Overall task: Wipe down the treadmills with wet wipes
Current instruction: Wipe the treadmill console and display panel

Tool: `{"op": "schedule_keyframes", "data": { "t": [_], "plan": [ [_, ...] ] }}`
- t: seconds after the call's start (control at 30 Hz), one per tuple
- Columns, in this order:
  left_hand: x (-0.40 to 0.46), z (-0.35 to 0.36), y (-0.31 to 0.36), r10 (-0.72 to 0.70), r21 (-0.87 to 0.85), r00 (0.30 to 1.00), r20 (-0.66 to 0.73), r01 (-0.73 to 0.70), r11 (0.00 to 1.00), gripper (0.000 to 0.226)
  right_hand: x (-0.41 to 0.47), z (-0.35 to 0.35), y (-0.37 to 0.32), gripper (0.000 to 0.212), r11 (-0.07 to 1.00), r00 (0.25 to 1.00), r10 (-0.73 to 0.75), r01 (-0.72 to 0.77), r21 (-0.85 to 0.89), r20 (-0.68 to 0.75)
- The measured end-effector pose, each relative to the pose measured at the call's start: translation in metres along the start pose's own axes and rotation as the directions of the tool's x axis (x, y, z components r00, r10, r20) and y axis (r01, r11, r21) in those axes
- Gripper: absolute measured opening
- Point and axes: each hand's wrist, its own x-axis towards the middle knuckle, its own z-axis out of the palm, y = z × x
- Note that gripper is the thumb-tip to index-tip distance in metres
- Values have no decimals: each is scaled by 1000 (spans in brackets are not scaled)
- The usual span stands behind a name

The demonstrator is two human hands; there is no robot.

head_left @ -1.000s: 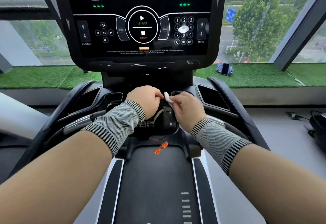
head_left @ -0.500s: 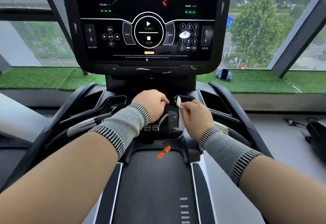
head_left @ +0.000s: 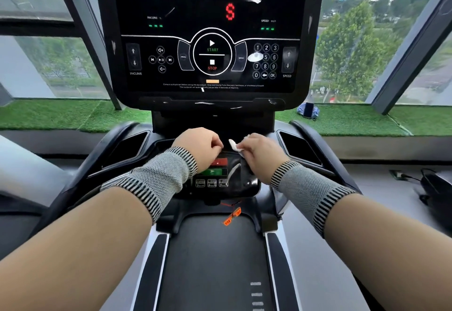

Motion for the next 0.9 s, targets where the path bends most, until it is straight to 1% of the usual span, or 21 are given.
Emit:
{"op": "schedule_keyframes", "data": {
  "t": [0.1, 0.23, 0.3, 0.4, 0.5, 0.6, 0.7, 0.77, 0.83, 0.9],
  "plan": [
    [-4, -1, -5, 9, 2, 1000, 21, -9, 1000, 24, 4, -4, -3, 25, 1000, 999, 18, -19, 12, 43],
    [-10, 2, -12, 24, -34, 1000, 15, -23, 999, 30, -8, -19, 9, 21, 995, 996, 86, -86, 41, 0],
    [-10, 3, -13, 20, -30, 999, 40, -19, 999, 35, -2, -16, 0, 21, 999, 999, 48, -48, 8, -1],
    [-9, 2, -16, 3, -34, 997, 77, 0, 999, 43, 6, -8, -15, 25, 997, 999, -24, 26, -74, 34],
    [-12, -1, -20, 8, -55, 997, 71, -4, 998, 43, 2, -17, -6, 24, 997, 997, 10, -5, -73, 71],
    [-16, -1, -27, 20, -47, 999, 49, -18, 999, 43, -2, -25, 0, 25, 991, 994, 38, -25, -130, 99],
    [-18, 0, -36, 44, 7, 999, -5, -44, 999, 41, 11, -16, -19, 29, 962, 990, -67, 98, -254, 128],
    [-20, -2, -44, 49, 49, 998, -31, -48, 998, 39, 17, -8, -32, 30, 950, 986, -110, 142, -279, 128],
    [-24, -5, -52, 57, 62, 998, -31, -55, 997, 40, 17, -8, -30, 29, 948, 985, -102, 137, -286, 136],
    [-29, -6, -60, 42, 43, 999, -27, -41, 998, 42, 11, -13, -19, 28, 953, 990, -62, 98, -286, 130]
  ]
}}
